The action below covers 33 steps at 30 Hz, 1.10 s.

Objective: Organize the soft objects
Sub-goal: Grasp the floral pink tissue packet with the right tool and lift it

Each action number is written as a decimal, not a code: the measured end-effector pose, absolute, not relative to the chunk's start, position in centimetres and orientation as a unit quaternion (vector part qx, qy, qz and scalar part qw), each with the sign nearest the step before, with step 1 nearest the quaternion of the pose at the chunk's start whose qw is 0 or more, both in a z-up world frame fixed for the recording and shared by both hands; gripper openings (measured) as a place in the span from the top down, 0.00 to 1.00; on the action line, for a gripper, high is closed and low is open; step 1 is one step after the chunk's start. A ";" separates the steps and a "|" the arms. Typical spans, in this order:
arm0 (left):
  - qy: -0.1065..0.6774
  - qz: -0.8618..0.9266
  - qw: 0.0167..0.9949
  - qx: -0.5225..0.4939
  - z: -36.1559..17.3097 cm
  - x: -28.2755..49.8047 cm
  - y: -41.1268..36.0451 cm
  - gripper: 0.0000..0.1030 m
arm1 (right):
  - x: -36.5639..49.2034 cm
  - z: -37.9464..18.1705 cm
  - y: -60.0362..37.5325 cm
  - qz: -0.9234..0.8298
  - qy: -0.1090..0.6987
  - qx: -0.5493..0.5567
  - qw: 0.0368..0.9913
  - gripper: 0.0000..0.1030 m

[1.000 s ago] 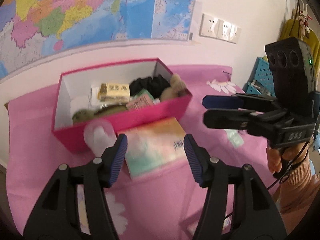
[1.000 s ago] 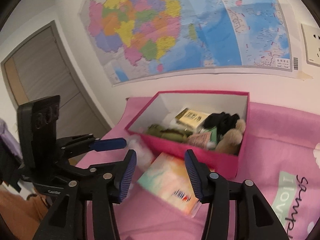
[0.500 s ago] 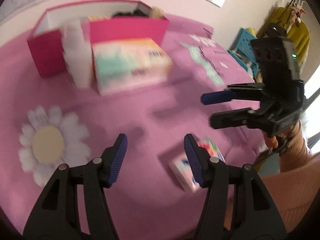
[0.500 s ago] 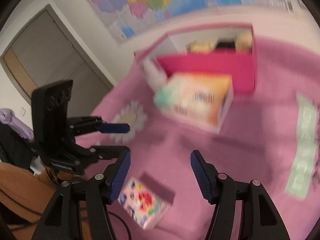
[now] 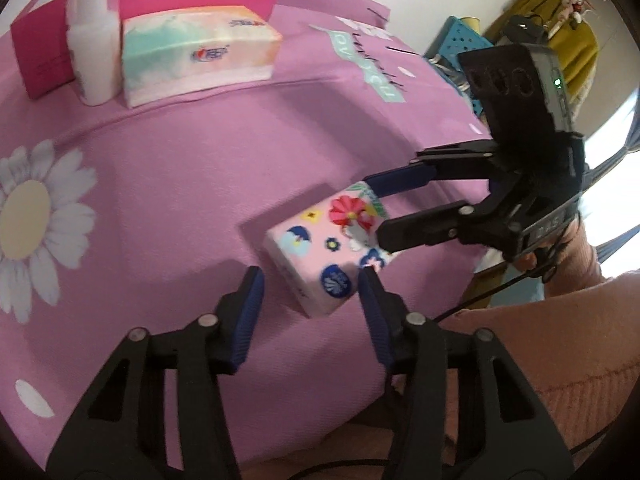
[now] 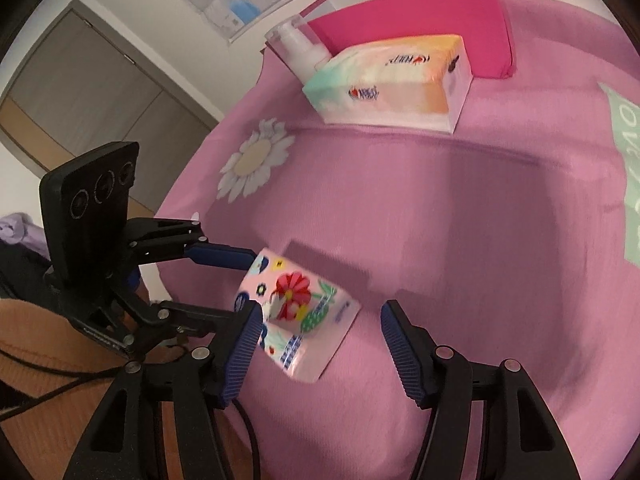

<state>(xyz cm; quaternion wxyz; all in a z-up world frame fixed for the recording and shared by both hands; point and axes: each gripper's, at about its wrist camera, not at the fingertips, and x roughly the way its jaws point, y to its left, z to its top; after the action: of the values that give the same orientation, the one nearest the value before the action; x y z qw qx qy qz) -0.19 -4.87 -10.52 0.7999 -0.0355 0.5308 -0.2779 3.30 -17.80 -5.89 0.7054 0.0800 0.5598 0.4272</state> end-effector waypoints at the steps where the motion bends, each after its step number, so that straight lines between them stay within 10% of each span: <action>1: 0.531 -0.289 0.795 -0.041 -10.6 -0.1 -5.0 0.55 | 3.1 -5.9 -17.8 0.428 0.560 0.081 0.705 0.41; 9: 0.529 -0.284 0.799 -0.046 -10.0 0.4 -4.8 0.61 | 2.9 -6.1 -16.8 0.431 0.555 0.077 0.707 0.60; 33: 0.512 -0.177 0.839 -0.043 -9.1 7.6 -2.6 0.61 | 10.2 -5.9 -16.1 0.402 0.510 0.136 0.749 0.62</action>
<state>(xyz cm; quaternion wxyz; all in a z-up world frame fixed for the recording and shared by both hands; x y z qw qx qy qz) 7.55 -2.58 -9.10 0.8393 -0.0426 0.5124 -0.1767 10.17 -16.06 -5.87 0.7486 0.1356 0.5096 0.4019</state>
